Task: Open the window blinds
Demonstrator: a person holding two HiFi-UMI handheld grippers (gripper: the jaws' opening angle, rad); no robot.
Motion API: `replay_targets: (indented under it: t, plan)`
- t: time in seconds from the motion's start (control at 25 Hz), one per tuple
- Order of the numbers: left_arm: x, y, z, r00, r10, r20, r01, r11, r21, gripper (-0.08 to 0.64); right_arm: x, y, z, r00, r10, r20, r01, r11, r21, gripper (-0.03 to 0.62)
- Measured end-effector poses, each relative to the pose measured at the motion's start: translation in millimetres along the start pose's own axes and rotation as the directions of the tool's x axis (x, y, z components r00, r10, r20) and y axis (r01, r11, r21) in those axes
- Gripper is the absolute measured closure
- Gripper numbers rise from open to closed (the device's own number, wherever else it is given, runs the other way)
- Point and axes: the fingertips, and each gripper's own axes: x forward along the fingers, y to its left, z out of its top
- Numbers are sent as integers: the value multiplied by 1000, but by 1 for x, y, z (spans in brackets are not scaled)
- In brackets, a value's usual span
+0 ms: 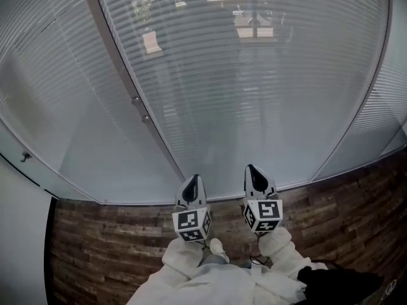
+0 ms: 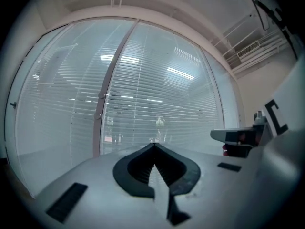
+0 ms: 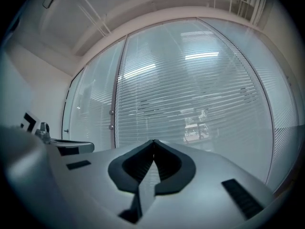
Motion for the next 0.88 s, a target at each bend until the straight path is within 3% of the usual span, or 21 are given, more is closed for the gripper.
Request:
replay_targets:
  t: [0.36, 0.68, 0.76, 0.8, 0.84, 0.88]
  plan:
    - [99, 56, 25, 999, -26, 18, 26, 1000, 5, 563, 106, 8, 18, 999, -1, 36, 1, 1000, -18, 580]
    - [146, 50, 16, 1000, -13, -24, 12, 1000, -11, 563, 151, -9, 13, 998, 56, -13, -56, 998, -32, 580]
    - [152, 48, 22, 1000, 8, -11, -8, 999, 54, 563, 157, -13, 18, 997, 72, -9, -72, 997, -39, 580]
    - [153, 55, 28, 999, 52, 1, -52, 991, 125, 563, 161, -15, 20, 997, 78, -10, -78, 996, -35, 580]
    - [152, 67, 36, 993, 119, 23, -121, 966, 227, 563, 164, -16, 20, 996, 86, -13, -86, 996, -27, 580]
    - [149, 83, 48, 980, 193, 54, -199, 916, 349, 563, 167, -17, 20, 995, 94, -16, -94, 995, -21, 580]
